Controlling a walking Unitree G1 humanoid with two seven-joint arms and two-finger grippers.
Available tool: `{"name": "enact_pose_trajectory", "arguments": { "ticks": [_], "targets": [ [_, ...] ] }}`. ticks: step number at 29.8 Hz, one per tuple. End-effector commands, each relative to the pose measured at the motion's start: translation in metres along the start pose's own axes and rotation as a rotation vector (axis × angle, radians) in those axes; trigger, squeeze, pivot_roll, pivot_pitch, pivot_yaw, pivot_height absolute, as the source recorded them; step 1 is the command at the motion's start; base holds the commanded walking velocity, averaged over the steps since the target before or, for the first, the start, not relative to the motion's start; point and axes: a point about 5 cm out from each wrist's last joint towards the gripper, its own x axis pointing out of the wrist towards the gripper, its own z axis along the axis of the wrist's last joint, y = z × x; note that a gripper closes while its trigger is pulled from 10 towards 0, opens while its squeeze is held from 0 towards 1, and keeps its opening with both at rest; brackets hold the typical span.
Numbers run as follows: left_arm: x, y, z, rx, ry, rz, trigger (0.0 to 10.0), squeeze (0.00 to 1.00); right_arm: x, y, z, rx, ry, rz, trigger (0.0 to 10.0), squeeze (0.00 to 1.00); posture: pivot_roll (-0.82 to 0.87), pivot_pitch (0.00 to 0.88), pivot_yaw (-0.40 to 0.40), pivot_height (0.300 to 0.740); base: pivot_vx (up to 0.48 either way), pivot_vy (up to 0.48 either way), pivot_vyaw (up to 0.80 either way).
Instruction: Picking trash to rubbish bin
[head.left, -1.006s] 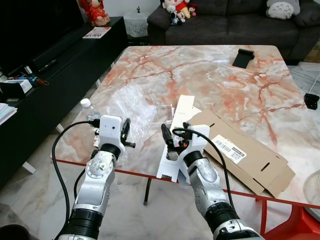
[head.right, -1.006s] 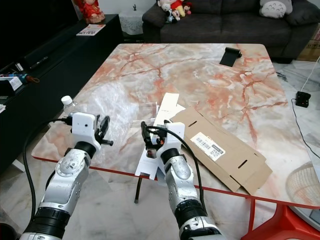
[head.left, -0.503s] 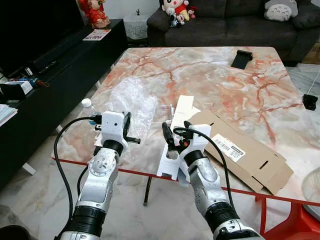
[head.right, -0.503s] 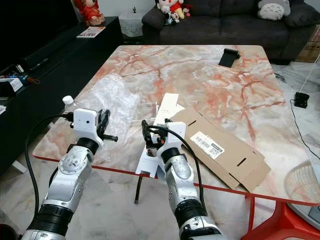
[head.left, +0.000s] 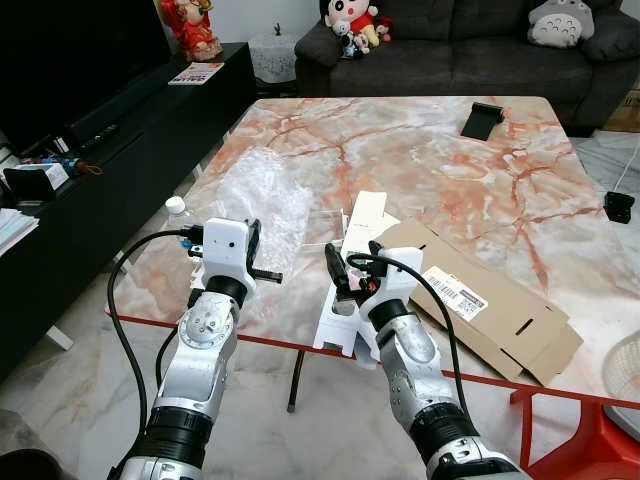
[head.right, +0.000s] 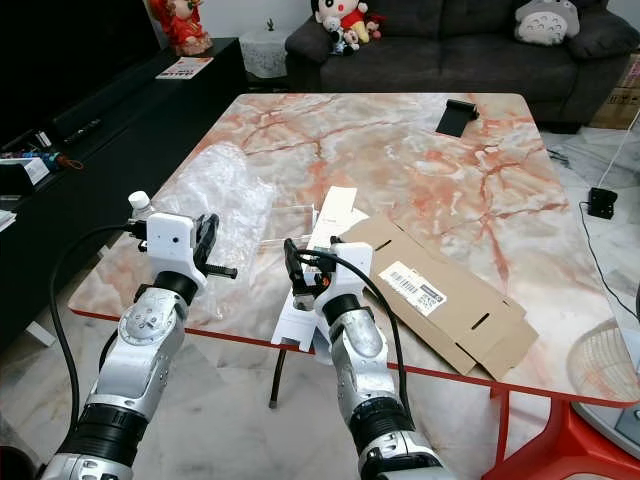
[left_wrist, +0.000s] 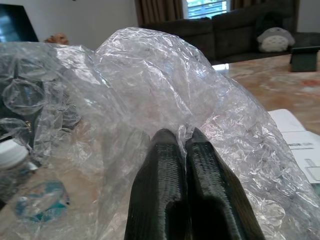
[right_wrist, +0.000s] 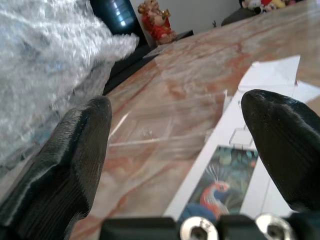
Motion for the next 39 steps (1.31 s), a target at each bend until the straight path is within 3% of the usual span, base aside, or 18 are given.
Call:
{"name": "enact_pose_trajectory", "arguments": {
  "ticks": [1, 4, 8, 9, 10, 17, 23, 39],
  "targets": [
    [0.005, 0.007, 0.009, 0.048, -0.045, 0.043, 10.0, 0.00, 0.010, 0.012, 0.010, 0.018, -0.044, 0.024, 10.0, 0.00, 0.07, 0.002, 0.103, 0.740, 0.000, 0.000, 0.00],
    [0.007, 0.014, 0.018, 0.126, -0.102, 0.108, 10.0, 0.00, 0.012, 0.010, 0.017, 0.012, -0.079, 0.015, 10.0, 0.00, 0.07, 0.007, 0.099, 0.740, 0.000, 0.000, 0.00],
    [0.008, 0.018, 0.019, 0.168, -0.111, 0.133, 10.0, 0.00, 0.012, 0.006, 0.020, -0.006, -0.090, 0.003, 10.0, 0.00, 0.07, 0.011, 0.095, 0.740, 0.000, 0.000, 0.00],
    [0.007, 0.022, 0.015, 0.235, -0.097, 0.147, 10.0, 0.00, 0.012, -0.001, 0.024, -0.030, -0.100, -0.020, 10.0, 0.00, 0.07, 0.015, 0.092, 0.740, 0.000, 0.000, 0.00],
    [0.007, 0.022, 0.014, 0.247, -0.091, 0.151, 10.0, 0.00, 0.012, -0.004, 0.026, -0.037, -0.105, -0.030, 10.0, 0.00, 0.07, 0.015, 0.092, 0.740, 0.000, 0.000, 0.00],
    [0.006, 0.023, 0.012, 0.243, -0.083, 0.152, 10.0, 0.00, 0.010, -0.024, 0.039, -0.144, -0.151, -0.107, 10.0, 0.00, 0.06, 0.018, 0.094, 0.740, 0.000, 0.000, 0.00],
    [0.004, 0.019, 0.010, 0.232, -0.090, 0.134, 10.0, 0.00, 0.005, -0.061, 0.058, -0.215, -0.179, -0.226, 10.0, 0.00, 0.06, 0.023, 0.095, 0.740, 0.000, 0.000, 0.00],
    [0.003, 0.017, 0.008, 0.202, -0.084, 0.121, 10.0, 0.00, 0.009, -0.044, 0.046, -0.201, -0.155, -0.174, 10.0, 0.00, 0.06, 0.033, 0.095, 0.740, 0.000, 0.000, 0.00]
  ]
}}
